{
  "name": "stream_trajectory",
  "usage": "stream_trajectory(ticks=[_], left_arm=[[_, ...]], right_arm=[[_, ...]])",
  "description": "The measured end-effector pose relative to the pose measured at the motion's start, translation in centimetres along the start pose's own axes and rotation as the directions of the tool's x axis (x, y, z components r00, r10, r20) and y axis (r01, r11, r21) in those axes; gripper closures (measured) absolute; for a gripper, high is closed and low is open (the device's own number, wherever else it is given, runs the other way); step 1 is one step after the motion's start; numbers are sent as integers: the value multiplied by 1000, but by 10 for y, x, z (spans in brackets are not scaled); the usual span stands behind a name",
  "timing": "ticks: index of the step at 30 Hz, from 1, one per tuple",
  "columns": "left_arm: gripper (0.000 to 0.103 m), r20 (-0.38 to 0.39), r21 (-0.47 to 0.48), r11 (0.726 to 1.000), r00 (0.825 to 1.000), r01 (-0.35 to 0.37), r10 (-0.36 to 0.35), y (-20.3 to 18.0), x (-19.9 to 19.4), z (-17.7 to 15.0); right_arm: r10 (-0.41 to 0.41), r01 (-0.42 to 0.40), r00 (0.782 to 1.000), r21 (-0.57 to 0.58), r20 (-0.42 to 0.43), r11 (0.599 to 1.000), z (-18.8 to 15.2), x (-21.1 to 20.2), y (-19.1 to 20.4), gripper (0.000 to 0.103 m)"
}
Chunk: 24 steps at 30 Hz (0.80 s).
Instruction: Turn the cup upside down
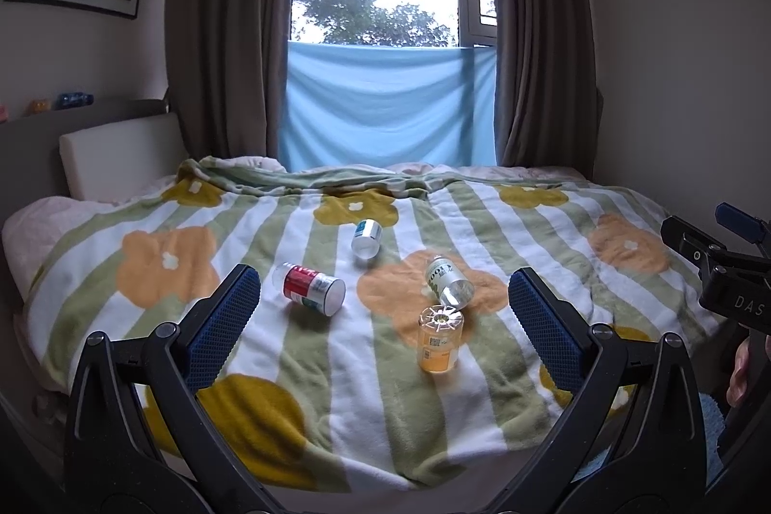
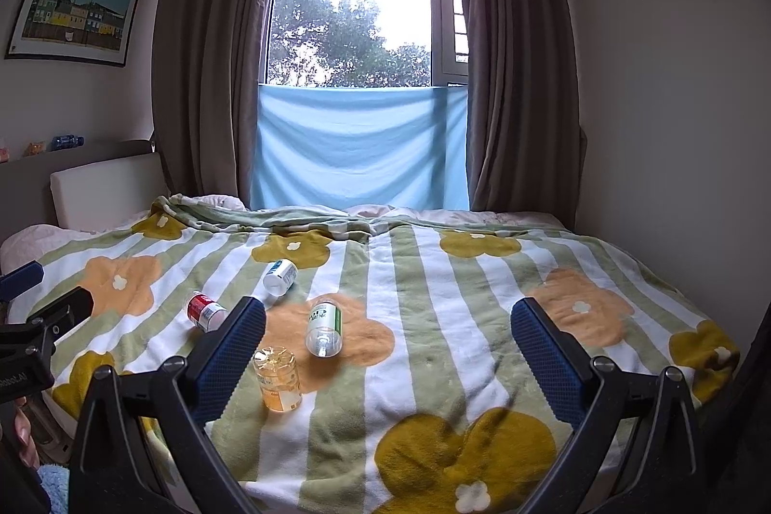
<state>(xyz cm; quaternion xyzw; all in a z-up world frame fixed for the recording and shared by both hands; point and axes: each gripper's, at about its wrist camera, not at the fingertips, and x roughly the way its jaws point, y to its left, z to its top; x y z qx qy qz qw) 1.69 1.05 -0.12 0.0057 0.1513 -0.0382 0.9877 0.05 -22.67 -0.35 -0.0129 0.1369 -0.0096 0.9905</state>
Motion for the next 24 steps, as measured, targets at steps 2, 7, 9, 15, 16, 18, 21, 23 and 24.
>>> stream_trajectory(ticks=[2, 7, 9, 15, 16, 18, 21, 23, 24], left_arm=[[0, 3, -4, 1000, 1000, 7, -7, -1, 1, 1], [0, 18, 10, 1000, 1000, 19, -19, -9, 1, 10], [0, 24, 19, 1000, 999, 24, -24, -12, 1, 11], [0, 64, 41, 999, 998, -8, 6, -18, -8, 9], [0, 71, 42, 999, 997, -12, 9, -19, -8, 9], [0, 89, 43, 999, 996, -22, 18, -21, -10, 8], [0, 103, 46, 999, 995, -17, 12, -22, -11, 7], [0, 107, 31, 1000, 994, -3, 0, -20, -12, 7], [0, 105, 22, 1000, 994, 2, -5, -19, -11, 7]], right_arm=[[0, 0, 1000, -4, -2, 1000, 0, 0, 0, 1], [0, 0, 1000, -4, -3, 1000, 2, -1, -2, 1], [0, 0, 1000, -3, -3, 1000, 1, -1, -2, 1], [0, 0, 1000, -4, -3, 1000, 1, -1, -2, 1], [-1, 1, 1000, -3, -2, 1000, 1, -1, -2, 1], [-1, 1, 1000, -2, -2, 1000, 1, -1, -2, 1], [0, 0, 1000, -4, -2, 1000, 1, -1, -2, 1], [0, 0, 1000, -4, -3, 1000, 1, -1, -3, 1], [0, 0, 1000, -4, -2, 1000, 1, -1, -3, 1]])
